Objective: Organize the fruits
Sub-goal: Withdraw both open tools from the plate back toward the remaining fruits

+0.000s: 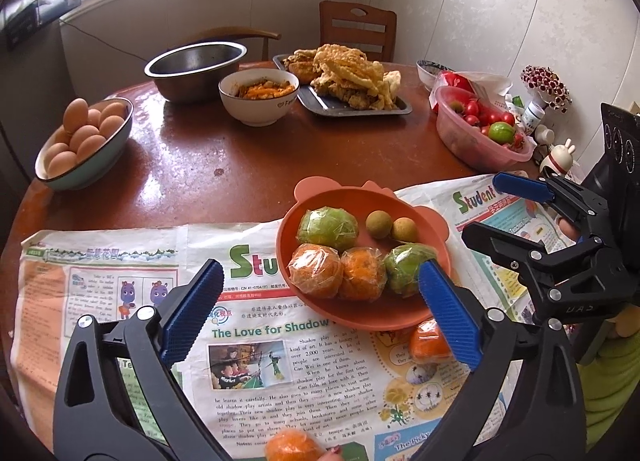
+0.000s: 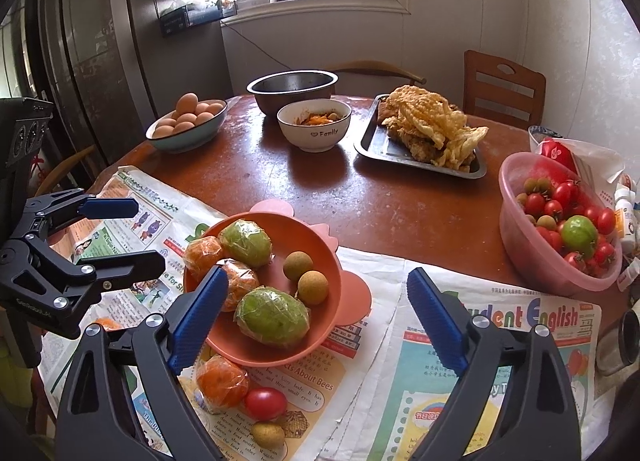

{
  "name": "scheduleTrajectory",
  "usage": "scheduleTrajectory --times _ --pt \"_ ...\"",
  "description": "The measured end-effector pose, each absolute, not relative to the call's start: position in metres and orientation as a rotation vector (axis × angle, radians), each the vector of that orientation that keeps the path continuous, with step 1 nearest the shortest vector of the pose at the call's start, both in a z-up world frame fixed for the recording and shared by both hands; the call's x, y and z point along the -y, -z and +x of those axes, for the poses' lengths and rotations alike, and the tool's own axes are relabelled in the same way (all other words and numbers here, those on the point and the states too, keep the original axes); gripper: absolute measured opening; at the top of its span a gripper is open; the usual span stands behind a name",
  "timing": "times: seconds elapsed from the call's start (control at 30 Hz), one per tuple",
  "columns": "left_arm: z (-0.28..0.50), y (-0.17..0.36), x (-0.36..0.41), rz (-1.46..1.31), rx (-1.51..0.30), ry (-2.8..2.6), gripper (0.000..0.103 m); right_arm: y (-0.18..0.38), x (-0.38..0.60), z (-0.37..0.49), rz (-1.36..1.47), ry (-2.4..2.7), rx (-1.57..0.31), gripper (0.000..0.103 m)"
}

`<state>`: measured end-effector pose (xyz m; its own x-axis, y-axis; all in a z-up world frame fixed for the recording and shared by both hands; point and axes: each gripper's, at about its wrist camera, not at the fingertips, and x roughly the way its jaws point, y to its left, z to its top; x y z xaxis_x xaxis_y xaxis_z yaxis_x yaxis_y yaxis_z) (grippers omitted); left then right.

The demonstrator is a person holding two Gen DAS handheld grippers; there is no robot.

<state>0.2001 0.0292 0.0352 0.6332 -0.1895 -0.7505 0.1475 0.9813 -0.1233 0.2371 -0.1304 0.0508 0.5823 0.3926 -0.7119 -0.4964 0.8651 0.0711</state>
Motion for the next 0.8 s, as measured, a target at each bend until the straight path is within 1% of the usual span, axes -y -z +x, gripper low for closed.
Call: scheduleTrajectory --times 0.4,0.8 --pt "0.184 -0.05 -0.019 -0.044 -0.83 0.198 0.093 -0.066 0.139 0.216 -0.158 -0.501 -0.745 0.095" --pt "0.17 -0.054 -0.007 -0.033 -0.824 0.222 0.093 -0.069 0.149 0.192 -0.162 -0.505 -0.733 0.096"
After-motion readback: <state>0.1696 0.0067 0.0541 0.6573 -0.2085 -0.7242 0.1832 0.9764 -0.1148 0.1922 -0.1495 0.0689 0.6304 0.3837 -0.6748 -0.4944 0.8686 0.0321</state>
